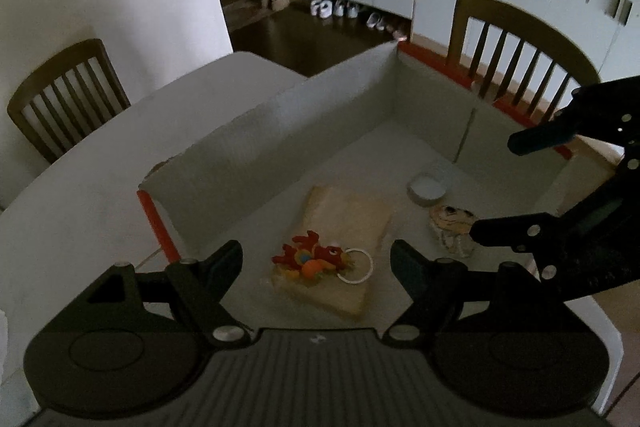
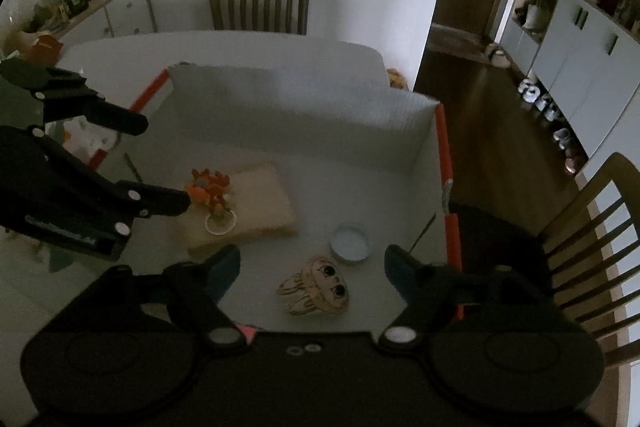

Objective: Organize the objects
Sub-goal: 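Withdraw both tools from the box back toward the table items, then grasp the round yellow bun with the left tool while the right tool grasps the pink tube, then carry the bun and pink tube into the shoebox with both tools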

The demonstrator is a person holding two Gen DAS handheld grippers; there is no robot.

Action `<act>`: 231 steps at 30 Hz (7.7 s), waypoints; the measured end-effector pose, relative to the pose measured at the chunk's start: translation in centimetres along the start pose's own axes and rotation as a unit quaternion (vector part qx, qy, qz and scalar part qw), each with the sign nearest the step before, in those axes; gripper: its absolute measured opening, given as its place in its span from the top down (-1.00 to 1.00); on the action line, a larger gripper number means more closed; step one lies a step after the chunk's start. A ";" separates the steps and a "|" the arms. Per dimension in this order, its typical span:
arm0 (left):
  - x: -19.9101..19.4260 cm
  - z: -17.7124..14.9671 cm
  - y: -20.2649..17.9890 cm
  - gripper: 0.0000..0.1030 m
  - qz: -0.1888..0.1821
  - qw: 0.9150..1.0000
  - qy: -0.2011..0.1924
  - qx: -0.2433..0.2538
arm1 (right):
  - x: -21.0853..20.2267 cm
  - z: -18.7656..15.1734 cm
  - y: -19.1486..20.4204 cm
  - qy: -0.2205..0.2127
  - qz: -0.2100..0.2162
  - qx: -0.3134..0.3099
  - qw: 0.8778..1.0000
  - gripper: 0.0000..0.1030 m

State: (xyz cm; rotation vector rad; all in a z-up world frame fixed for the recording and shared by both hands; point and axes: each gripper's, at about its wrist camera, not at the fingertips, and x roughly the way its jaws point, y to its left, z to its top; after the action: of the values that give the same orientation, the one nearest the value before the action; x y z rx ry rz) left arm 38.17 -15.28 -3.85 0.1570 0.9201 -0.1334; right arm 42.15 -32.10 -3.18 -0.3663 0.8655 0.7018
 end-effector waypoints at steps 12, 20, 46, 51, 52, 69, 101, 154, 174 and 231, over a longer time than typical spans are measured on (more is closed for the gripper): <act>-6.1 -2.4 1.0 -0.57 -0.022 0.998 -0.049 -0.018 | -5.2 -0.5 2.5 -0.049 0.006 0.009 0.999 -0.70; -9.2 -5.0 2.3 -0.57 -0.027 0.997 -0.069 -0.035 | -6.9 -0.9 5.9 -0.066 0.005 0.018 0.998 -0.73; -16.7 -19.5 13.2 -0.97 -0.019 0.989 -0.094 -0.113 | -6.6 -1.7 20.0 -0.061 0.031 0.028 0.997 -0.91; -16.5 -22.6 15.1 -0.97 -0.010 0.990 -0.079 -0.112 | -5.5 -1.4 22.4 -0.052 0.033 0.027 0.998 -0.91; -16.3 -23.2 15.4 -0.97 -0.008 0.991 -0.075 -0.111 | -5.2 -1.3 22.8 -0.050 0.033 0.027 0.998 -0.91; -12.3 -28.3 18.4 -0.97 0.003 0.996 -0.053 -0.075 | 0.9 -1.7 27.5 0.011 0.020 0.015 1.000 -0.87; -6.6 -26.4 18.0 -0.97 0.004 0.997 -0.062 0.049 | 9.3 0.4 30.8 0.064 0.075 -0.084 0.992 -0.02; -15.7 -20.3 10.9 -0.41 -0.071 0.992 -0.097 -0.040 | -7.0 -2.6 21.4 -0.058 0.015 0.050 0.997 0.36; -12.3 -10.2 1.1 -0.41 -0.052 0.992 -0.110 -0.035 | -8.0 -2.4 6.7 -0.085 0.025 0.050 0.995 0.35; 9.2 3.8 -1.8 -0.45 -0.017 0.998 0.066 -0.012 | 5.6 -1.0 -0.6 0.051 0.046 0.034 0.997 0.35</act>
State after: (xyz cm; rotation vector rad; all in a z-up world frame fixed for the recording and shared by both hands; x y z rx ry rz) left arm 46.33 -18.23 -9.05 0.1294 1.0556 -0.1453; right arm 44.54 -30.81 -8.22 -0.3050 1.0048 0.7416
